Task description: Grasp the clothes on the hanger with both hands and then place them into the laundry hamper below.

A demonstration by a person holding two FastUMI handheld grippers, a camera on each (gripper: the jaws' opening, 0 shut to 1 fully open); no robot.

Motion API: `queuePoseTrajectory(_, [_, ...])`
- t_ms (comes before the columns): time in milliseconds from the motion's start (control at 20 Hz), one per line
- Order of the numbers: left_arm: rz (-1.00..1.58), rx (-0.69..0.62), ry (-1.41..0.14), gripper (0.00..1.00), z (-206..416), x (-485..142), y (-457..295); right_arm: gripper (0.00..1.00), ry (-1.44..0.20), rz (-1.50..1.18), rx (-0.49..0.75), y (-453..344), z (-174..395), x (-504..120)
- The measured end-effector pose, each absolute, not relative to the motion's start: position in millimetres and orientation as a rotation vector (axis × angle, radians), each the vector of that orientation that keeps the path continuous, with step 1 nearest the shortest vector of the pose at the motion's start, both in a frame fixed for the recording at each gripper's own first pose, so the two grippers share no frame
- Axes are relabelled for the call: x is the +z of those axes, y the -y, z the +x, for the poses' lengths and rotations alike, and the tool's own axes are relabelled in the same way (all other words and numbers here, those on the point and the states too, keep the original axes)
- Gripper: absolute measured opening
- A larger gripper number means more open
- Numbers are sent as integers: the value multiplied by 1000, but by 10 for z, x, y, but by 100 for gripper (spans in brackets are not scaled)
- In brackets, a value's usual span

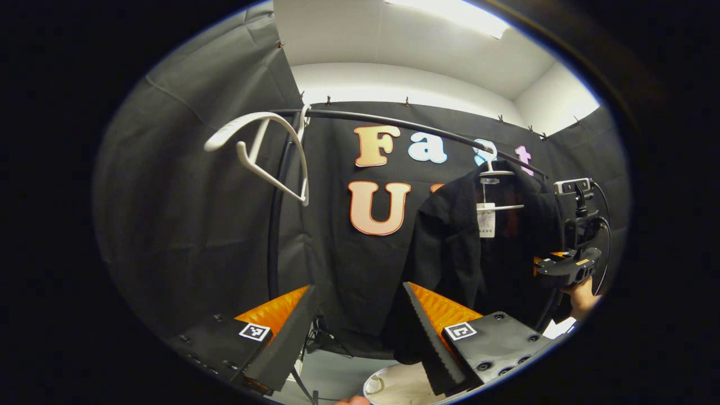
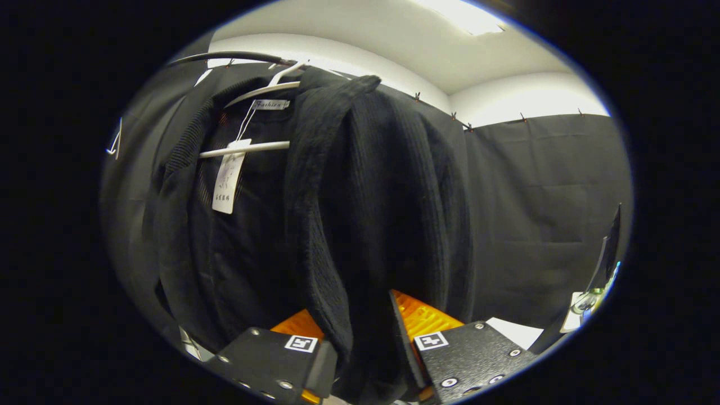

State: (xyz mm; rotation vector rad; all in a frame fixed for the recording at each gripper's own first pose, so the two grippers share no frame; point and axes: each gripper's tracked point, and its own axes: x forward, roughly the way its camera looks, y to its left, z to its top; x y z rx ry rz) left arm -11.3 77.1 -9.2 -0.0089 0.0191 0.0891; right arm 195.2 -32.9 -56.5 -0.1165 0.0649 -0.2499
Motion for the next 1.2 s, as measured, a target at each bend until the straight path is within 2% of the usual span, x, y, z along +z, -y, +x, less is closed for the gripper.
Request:
queuePoseTrajectory(100, [-12, 72, -18, 96, -112, -99, -706, 43, -57, -144, -236, 395, 1905, -480])
queuePoseTrajectory(150, [-14, 64, -19, 96, -107, -105, -680, 26, -52, -151, -218, 396, 1882, -439])
queuePoseTrajectory(200, [-17, 56, -20, 100, -97, -111, -652, 20, -48, -158, -203, 395, 1855, -389])
queuePoseTrajectory(250, [-20, 43, -20, 100, -81, -119, -607, 13, -43, -169, -183, 375, 1794, -333])
queuePoseTrajectory(300, [-22, 25, -16, 100, -52, -108, -544, 12, -40, -183, -168, 361, 1758, -275])
queuePoseTrajectory(400, [-28, -45, -6, 100, 73, -71, -283, 0, -21, -194, -140, 318, 1657, -140])
queuePoseTrajectory(450, [-36, -92, -1, 93, 179, -67, -101, 0, -12, -182, -125, 290, 1609, -77])
queuePoseTrajectory(500, [-49, -142, 6, 97, 291, -53, 95, 3, -10, -162, -101, 263, 1552, -34])
queuePoseTrajectory(700, [-70, -261, 9, 100, 964, -155, 792, 2, 2, -117, -36, 226, 1454, 88])
queuePoseTrajectory(750, [-63, -274, 3, 93, 1157, -235, 974, 2, 6, -115, -26, 236, 1446, 100])
queuePoseTrajectory(800, [-52, -275, 16, 96, 1334, -275, 1113, 2, 5, -105, -14, 238, 1458, 97])
queuePoseTrajectory(900, [-33, -246, 20, 97, 1644, -389, 1288, 2, -10, -58, 16, 224, 1488, 65])
queuePoseTrajectory(950, [-21, -217, 11, 93, 1767, -488, 1344, 2, -16, -37, 28, 222, 1518, 46])
queuePoseTrajectory(1150, [95, -52, 29, 100, 2182, -649, 1237, 2, -16, 9, 69, 270, 1591, 4])
queuePoseTrajectory(1200, [112, -19, 29, 97, 2244, -679, 1178, 2, -16, 24, 85, 267, 1593, -5])
